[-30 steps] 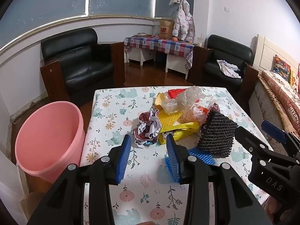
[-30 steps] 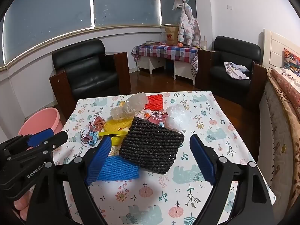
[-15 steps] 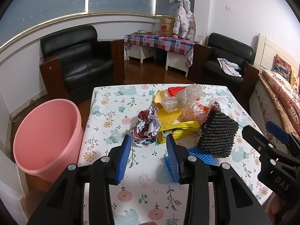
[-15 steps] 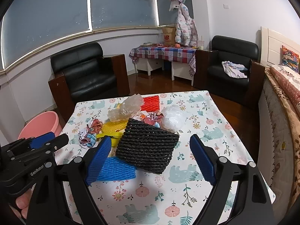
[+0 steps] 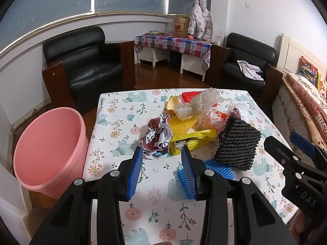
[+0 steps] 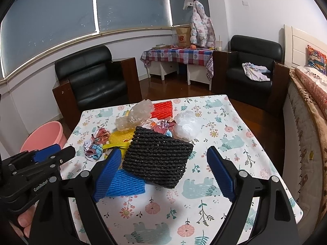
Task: Collect trash
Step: 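Move both tools over the trash pile on the table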
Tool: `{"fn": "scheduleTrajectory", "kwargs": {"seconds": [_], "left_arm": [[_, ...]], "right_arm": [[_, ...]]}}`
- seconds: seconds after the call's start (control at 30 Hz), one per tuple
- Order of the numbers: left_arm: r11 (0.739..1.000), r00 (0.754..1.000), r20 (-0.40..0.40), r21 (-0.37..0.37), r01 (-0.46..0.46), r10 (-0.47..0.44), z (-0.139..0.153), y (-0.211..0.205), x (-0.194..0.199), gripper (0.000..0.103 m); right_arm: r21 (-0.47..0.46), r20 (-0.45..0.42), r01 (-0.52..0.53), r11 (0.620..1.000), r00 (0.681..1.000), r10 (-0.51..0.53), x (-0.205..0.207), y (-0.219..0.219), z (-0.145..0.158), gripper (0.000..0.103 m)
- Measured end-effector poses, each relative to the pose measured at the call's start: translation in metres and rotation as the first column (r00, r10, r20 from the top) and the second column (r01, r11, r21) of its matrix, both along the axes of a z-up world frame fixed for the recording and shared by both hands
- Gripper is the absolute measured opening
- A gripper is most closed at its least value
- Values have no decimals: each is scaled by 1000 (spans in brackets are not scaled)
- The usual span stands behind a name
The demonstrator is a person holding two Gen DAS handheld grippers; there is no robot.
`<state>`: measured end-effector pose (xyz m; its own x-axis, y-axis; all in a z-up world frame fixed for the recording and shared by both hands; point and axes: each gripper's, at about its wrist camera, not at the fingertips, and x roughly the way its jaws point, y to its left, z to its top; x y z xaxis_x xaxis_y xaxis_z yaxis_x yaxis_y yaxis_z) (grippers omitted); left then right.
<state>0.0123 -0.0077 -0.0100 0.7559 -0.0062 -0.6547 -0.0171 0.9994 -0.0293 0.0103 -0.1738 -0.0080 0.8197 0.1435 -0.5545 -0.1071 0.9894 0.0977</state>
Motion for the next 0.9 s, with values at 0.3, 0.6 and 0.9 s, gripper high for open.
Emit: {"fn": "scheduleTrajectory", "kwargs": {"seconds": [0.3,0.6,0.9], "left_arm": [[1000,1000,1,0,0,0,0,-1,0,39],[1000,1000,-2,-2,-1,1,-1,-1,-1,39],[1000,1000,-11,-7,0,0,-4,0,0,39]], "right_arm": [[2,-1,2,1000,1000,-2,1,-2,-1,86],[4,-5,5,1000,1000,-5,2,-3,-3,86],[12,-23,22,1000,1000,-22,5,-12,-10,86]]}}
